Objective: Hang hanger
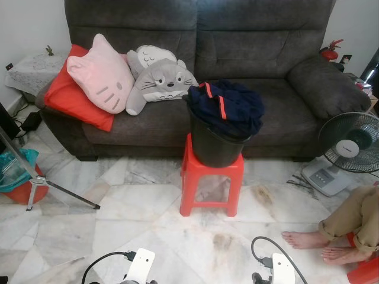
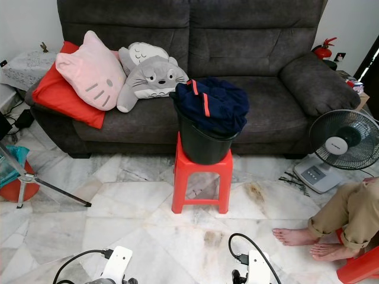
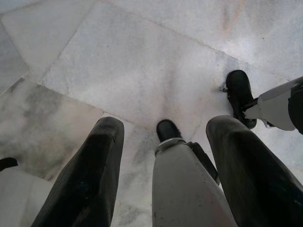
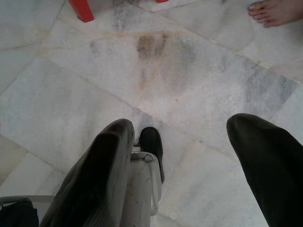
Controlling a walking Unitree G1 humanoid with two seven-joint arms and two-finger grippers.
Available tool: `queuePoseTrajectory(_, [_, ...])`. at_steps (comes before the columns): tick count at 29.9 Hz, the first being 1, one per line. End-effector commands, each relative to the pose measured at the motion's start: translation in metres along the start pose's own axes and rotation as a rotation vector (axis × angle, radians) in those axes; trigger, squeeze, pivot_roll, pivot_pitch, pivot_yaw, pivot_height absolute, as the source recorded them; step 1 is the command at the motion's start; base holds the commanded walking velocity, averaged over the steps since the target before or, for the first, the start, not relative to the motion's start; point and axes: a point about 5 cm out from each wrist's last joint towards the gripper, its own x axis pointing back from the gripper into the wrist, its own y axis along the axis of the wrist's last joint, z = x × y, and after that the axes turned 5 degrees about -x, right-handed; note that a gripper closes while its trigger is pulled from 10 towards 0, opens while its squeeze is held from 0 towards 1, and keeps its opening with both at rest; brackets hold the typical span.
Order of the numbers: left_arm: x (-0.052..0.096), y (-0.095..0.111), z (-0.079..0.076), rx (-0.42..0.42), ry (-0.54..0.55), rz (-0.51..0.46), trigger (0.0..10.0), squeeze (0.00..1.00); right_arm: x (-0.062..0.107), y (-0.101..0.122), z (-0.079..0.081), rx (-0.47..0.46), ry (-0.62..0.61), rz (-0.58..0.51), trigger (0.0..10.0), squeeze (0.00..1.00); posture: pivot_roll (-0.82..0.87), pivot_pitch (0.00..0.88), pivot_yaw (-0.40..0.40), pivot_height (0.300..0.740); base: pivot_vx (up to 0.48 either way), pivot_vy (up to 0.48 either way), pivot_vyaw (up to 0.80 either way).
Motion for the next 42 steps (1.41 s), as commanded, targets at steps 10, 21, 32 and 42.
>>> queuePoseTrajectory(10, [0.0, -0.001, -0.0009, 0.018, -0.006, 0.005, 10.0, 0.0, 0.0003, 0.0003, -0.0023, -0.003, -0.007, -0.005, 10.0, 0.0, -0.01, 0.0, -0.011, 0.74, 0.122, 0.0, 0.0])
queuePoseTrajectory(21, [0.0001, -0.0012, -0.0009, 0.017, -0.008, 0.005, 10.0, 0.0, 0.0003, 0.0001, -0.002, -0.002, -0.006, -0.004, 10.0, 0.0, -0.01, 0.0, -0.009, 0.74, 0.264, 0.0, 0.0])
queuePoseTrajectory(32, [0.0001, -0.0011, -0.0008, 0.015, -0.01, 0.004, 10.0, 0.0, 0.0003, 0.0, -0.0019, -0.002, -0.006, -0.003, 10.0, 0.0, -0.01, 0.0, -0.009, 0.74, 0.274, 0.0, 0.0])
queuePoseTrajectory(42, [0.0001, -0.0012, -0.0008, 0.016, -0.012, 0.004, 10.0, 0.0, 0.0003, 0.0, -0.0019, -0.006, -0.009, -0.007, 10.0, 0.0, -0.01, 0.0, -0.009, 0.74, 0.277, 0.0, 0.0])
